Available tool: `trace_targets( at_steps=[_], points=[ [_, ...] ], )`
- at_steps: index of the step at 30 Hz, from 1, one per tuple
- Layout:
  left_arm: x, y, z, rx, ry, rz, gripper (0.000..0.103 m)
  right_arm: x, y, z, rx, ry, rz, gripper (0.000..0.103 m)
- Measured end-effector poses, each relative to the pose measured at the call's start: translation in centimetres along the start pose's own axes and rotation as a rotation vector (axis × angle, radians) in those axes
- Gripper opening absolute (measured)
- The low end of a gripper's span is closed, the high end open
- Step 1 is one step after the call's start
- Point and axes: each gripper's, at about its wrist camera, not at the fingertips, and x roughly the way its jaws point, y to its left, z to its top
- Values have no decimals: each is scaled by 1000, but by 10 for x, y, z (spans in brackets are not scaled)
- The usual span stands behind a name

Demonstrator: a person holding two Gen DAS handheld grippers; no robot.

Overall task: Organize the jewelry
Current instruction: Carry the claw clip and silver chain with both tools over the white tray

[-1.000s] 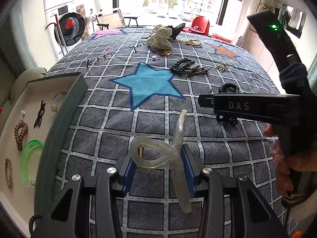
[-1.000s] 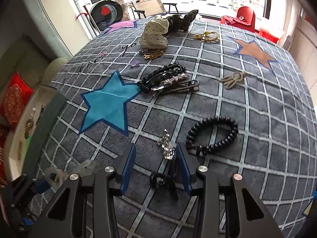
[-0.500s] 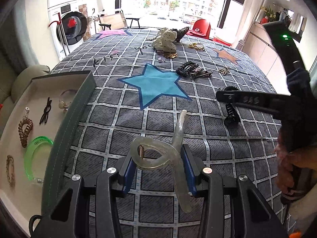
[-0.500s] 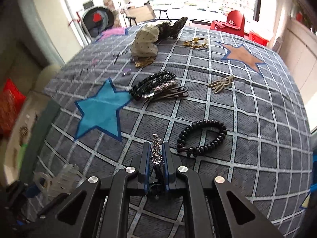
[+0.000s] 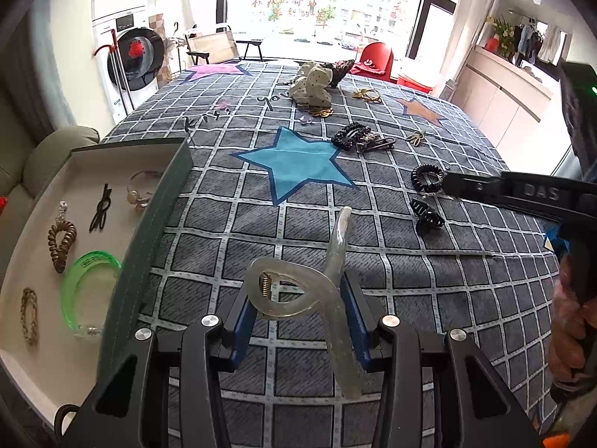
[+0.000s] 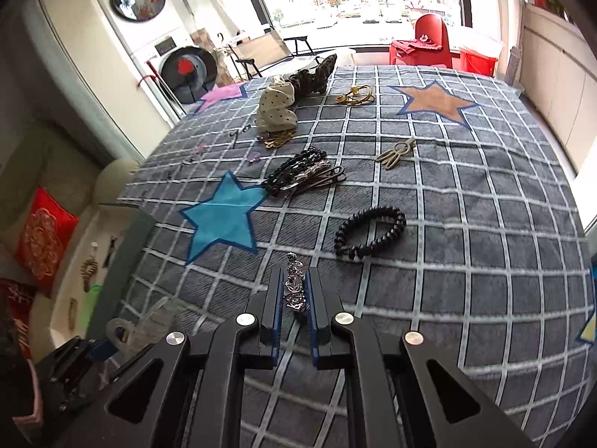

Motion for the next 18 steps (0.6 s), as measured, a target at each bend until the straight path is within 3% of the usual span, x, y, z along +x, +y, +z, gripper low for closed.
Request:
trace_targets(
  at_steps=[6,18],
  points=[
    [-9,4,-7,1,-3,-2,46,-14,-6,-14,74,10,64,12],
    [-31,6,-30,25,-11,-6,46,-22,2,-68,74,37,28,12]
  ],
)
